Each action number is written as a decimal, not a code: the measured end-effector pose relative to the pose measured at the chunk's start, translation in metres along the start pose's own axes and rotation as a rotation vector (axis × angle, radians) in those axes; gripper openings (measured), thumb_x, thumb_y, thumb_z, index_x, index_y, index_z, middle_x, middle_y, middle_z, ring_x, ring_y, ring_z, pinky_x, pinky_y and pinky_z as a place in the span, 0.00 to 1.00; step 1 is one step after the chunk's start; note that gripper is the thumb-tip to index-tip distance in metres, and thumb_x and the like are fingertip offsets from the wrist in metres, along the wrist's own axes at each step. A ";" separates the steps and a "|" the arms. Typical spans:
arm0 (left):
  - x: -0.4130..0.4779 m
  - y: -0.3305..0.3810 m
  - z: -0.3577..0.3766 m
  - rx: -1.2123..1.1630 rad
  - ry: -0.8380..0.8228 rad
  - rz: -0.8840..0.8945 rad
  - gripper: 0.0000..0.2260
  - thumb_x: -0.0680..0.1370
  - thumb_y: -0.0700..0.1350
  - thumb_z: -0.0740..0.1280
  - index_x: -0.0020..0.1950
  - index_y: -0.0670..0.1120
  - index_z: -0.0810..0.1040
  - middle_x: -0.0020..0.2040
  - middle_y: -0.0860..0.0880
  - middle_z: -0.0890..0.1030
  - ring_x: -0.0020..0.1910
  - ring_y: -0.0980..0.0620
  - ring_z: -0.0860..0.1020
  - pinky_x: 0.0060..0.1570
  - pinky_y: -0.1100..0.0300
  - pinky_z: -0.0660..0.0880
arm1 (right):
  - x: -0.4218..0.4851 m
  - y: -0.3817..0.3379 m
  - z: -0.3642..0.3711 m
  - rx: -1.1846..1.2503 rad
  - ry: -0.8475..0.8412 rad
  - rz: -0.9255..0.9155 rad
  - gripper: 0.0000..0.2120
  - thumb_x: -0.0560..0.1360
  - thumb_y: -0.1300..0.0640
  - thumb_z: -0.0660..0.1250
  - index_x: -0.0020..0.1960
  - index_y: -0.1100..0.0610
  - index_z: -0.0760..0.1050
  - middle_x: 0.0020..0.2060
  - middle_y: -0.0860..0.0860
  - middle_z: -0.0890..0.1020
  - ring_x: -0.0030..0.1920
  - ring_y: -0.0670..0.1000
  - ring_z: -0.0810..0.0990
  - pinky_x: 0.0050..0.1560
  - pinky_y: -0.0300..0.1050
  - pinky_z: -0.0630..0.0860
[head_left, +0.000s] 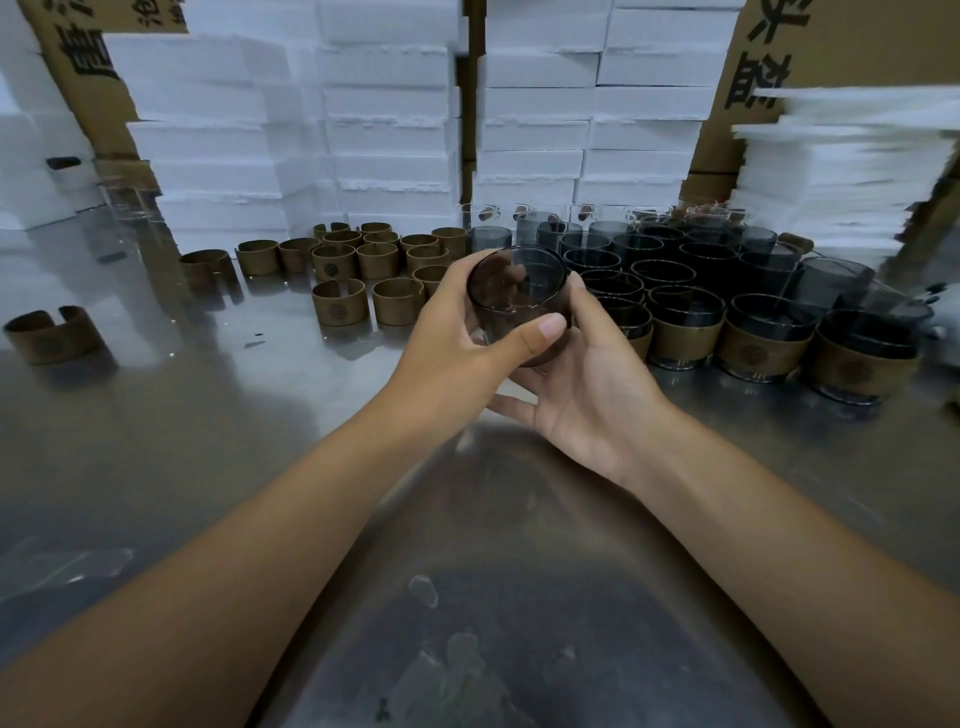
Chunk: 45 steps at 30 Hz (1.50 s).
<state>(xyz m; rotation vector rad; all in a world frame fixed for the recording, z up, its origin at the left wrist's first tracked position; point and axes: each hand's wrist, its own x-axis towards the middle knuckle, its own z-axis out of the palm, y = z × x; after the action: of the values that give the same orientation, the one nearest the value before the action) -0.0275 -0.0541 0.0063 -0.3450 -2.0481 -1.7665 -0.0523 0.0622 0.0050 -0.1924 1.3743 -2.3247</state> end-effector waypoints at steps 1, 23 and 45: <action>0.000 0.000 0.000 0.003 -0.003 0.003 0.22 0.71 0.42 0.73 0.62 0.51 0.70 0.59 0.54 0.78 0.58 0.61 0.77 0.60 0.64 0.73 | 0.000 0.000 0.000 -0.001 -0.010 0.015 0.29 0.79 0.37 0.52 0.65 0.56 0.75 0.60 0.56 0.81 0.61 0.53 0.79 0.59 0.57 0.75; 0.007 -0.002 -0.015 0.285 -0.069 0.151 0.27 0.70 0.42 0.75 0.67 0.47 0.68 0.59 0.56 0.76 0.60 0.61 0.74 0.62 0.69 0.68 | 0.008 0.001 -0.011 -0.248 0.100 -0.038 0.23 0.78 0.39 0.57 0.45 0.58 0.77 0.34 0.51 0.86 0.37 0.48 0.85 0.39 0.40 0.80; 0.001 0.012 -0.006 0.096 -0.040 0.101 0.24 0.72 0.38 0.72 0.65 0.44 0.69 0.58 0.52 0.78 0.57 0.61 0.77 0.56 0.70 0.72 | -0.003 -0.007 -0.001 -0.011 -0.103 -0.043 0.26 0.80 0.41 0.52 0.70 0.56 0.70 0.65 0.55 0.77 0.67 0.54 0.74 0.66 0.54 0.71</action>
<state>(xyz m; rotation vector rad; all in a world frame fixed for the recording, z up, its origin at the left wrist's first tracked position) -0.0224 -0.0583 0.0177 -0.4501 -2.0967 -1.6078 -0.0523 0.0667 0.0109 -0.3429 1.3456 -2.3083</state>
